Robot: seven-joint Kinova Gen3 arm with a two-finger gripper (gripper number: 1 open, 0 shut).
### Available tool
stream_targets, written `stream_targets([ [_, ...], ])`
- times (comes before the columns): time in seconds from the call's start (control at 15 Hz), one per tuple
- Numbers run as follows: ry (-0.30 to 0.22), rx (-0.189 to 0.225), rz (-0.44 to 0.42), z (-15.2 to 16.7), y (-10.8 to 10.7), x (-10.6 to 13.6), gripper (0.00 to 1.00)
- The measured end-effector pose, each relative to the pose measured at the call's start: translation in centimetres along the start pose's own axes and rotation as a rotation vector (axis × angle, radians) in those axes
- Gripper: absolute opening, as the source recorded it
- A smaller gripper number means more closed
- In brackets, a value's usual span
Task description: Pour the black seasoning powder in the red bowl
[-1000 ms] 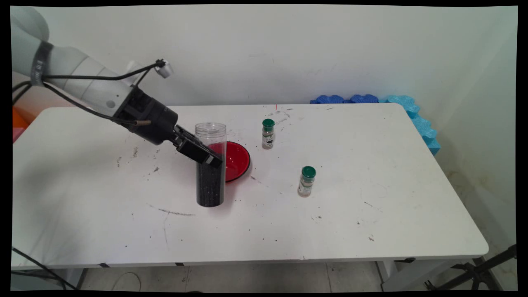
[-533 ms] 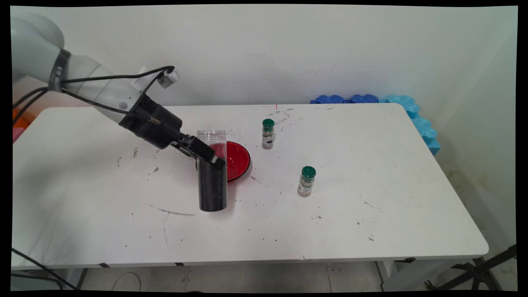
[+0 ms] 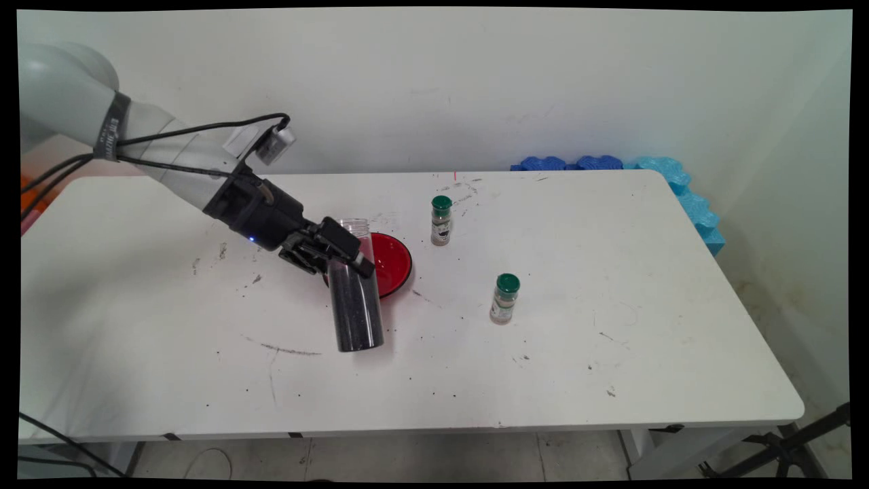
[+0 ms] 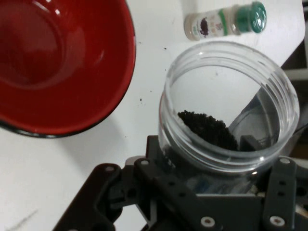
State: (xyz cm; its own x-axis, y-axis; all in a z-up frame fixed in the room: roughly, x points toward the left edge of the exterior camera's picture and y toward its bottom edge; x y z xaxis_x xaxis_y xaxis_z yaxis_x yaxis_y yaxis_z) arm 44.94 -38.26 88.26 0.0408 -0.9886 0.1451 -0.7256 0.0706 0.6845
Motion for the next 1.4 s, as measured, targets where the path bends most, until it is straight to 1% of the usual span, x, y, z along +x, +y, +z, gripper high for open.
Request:
stream_targets([
  [0.07, 0.003, -0.004, -0.045, 0.1, -0.2, 0.1, 0.0],
  [0.27, 0.012, -0.011, -0.142, 0.2, -0.8, 0.2, 0.0],
  [0.53, 0.015, -0.03, -0.308, 0.5, -1.5, 0.2, 0.0],
  [0.73, 0.016, -0.059, -0.433, 0.8, -1.9, 0.3, 0.0],
  [0.8, 0.017, -0.065, -0.457, 0.8, -2.0, 0.3, 0.0],
  [1.07, 0.02, -0.1, -0.605, 1.1, -2.5, 0.5, 0.0],
  [1.4, 0.016, -0.136, -0.743, 1.4, -2.9, 0.7, 0.0],
])
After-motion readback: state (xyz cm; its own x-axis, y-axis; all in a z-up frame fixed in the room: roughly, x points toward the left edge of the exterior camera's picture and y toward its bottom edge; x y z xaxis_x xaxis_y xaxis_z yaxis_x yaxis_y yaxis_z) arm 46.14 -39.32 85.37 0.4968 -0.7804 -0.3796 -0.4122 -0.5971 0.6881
